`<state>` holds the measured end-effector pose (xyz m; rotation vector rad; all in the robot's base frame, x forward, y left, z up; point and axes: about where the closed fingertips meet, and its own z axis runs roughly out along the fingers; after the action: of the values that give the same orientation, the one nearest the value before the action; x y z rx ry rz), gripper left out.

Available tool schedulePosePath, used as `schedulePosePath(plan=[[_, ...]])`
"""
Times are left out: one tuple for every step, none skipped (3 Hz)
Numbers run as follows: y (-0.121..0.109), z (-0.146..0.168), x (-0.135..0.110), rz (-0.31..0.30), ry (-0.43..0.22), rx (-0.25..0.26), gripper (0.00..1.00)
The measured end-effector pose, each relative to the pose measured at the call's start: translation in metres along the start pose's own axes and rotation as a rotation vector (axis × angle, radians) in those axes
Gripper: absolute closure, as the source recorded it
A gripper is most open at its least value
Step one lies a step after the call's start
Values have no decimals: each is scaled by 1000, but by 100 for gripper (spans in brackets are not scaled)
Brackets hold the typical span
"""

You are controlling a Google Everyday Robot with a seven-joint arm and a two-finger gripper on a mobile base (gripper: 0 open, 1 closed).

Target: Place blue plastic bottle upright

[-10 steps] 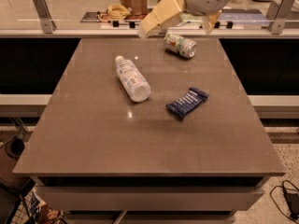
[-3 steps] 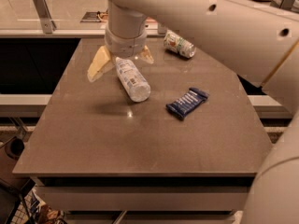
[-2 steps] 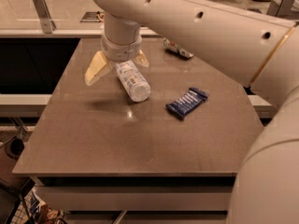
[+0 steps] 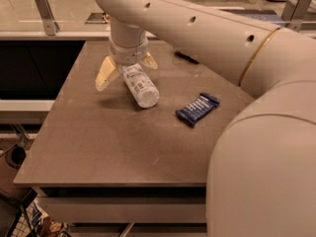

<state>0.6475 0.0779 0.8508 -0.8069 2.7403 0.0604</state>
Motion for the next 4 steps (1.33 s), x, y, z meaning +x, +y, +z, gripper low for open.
schedulePosePath(plan=[[-20, 6, 4, -2, 33, 26, 2], [-31, 13, 11, -13, 66, 28, 18], [-36, 20, 17, -32, 102, 22, 42], [-35, 21, 17, -32, 101, 22, 64]])
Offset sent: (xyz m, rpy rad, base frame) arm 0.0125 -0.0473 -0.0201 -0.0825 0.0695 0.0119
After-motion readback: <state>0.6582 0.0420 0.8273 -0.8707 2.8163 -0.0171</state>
